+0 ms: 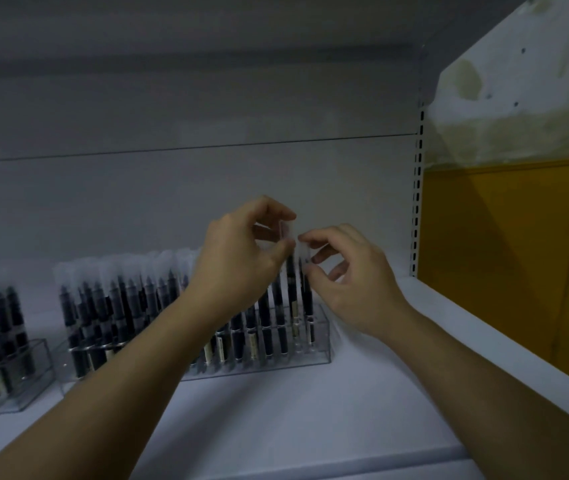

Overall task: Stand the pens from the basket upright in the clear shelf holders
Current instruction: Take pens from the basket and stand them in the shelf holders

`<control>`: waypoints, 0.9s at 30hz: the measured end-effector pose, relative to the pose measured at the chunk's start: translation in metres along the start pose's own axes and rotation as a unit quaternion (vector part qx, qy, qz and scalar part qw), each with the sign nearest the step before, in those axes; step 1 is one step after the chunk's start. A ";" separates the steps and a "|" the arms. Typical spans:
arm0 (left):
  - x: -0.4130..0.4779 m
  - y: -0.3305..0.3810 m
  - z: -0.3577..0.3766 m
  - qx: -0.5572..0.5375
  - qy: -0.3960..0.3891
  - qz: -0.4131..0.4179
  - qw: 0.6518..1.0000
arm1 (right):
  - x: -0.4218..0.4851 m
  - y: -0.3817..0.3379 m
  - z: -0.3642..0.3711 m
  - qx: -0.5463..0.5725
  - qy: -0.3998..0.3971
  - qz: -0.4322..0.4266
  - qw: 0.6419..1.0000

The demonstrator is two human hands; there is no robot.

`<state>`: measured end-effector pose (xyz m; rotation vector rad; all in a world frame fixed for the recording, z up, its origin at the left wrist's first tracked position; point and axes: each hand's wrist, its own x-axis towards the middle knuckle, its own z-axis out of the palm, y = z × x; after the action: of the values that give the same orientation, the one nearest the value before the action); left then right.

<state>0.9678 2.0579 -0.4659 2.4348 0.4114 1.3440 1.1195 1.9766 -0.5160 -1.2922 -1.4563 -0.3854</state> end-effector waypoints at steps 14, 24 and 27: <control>0.002 0.000 0.003 0.185 -0.011 -0.020 0.982 | -0.006 0.001 0.003 -0.030 0.007 0.008 0.999; -0.014 0.005 -0.009 0.270 -0.072 0.052 0.959 | -0.010 -0.010 0.000 -0.103 0.003 -0.006 0.995; -0.027 0.010 -0.024 0.275 -0.073 0.056 0.957 | -0.011 -0.023 -0.004 -0.113 -0.011 0.005 0.994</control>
<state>0.9341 2.0421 -0.4701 3.0255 0.6958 1.1986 1.0999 1.9599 -0.5144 -1.4873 -1.4552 -0.5421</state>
